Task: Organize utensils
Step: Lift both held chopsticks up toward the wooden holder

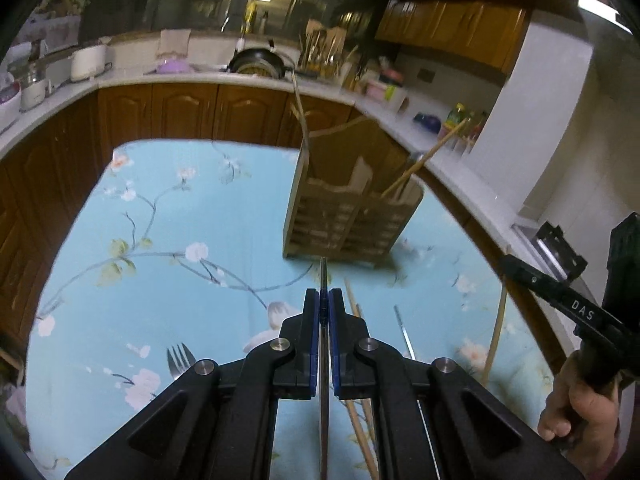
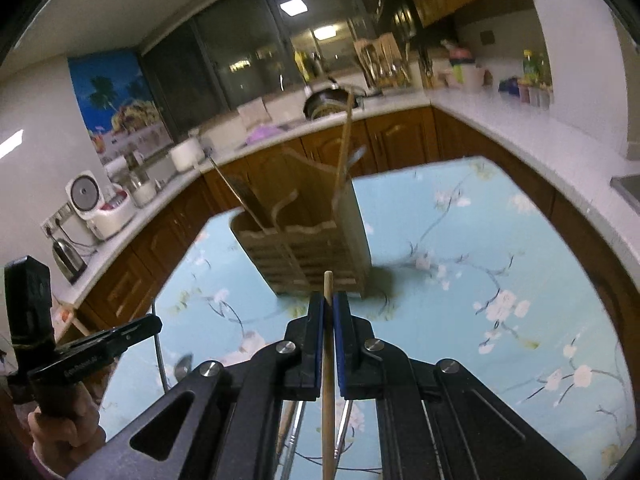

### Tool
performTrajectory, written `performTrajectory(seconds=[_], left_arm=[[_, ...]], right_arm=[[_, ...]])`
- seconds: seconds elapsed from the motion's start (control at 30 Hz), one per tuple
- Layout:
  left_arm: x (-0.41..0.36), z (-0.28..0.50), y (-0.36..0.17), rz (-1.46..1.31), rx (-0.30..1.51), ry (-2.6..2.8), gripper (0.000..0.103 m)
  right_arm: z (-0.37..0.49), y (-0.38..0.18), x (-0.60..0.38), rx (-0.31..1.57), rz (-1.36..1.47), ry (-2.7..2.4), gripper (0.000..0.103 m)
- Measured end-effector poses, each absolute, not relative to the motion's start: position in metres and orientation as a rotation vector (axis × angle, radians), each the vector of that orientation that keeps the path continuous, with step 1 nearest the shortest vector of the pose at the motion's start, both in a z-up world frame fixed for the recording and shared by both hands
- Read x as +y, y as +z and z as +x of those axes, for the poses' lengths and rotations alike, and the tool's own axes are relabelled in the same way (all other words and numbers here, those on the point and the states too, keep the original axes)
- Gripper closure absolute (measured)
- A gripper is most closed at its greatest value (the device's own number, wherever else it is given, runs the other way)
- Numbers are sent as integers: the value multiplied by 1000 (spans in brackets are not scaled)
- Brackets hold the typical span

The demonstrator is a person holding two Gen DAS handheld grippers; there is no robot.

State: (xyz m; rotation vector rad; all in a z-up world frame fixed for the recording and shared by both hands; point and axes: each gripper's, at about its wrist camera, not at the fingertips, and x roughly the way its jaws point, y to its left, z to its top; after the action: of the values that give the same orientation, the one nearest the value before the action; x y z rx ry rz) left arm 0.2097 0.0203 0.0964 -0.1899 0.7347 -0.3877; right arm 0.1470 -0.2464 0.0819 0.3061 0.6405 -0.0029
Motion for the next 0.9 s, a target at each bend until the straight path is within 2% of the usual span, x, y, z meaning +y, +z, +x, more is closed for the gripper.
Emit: performTrajectory(seconds=[0.37,0.9], left_arm=[[41,180,132,-186,652,-392,101],[44,190,146,-193,607,-383,101]], right_arm=[[134,126,-256,515,316,-4,98],[138,133,-260,476,319,-11,98]])
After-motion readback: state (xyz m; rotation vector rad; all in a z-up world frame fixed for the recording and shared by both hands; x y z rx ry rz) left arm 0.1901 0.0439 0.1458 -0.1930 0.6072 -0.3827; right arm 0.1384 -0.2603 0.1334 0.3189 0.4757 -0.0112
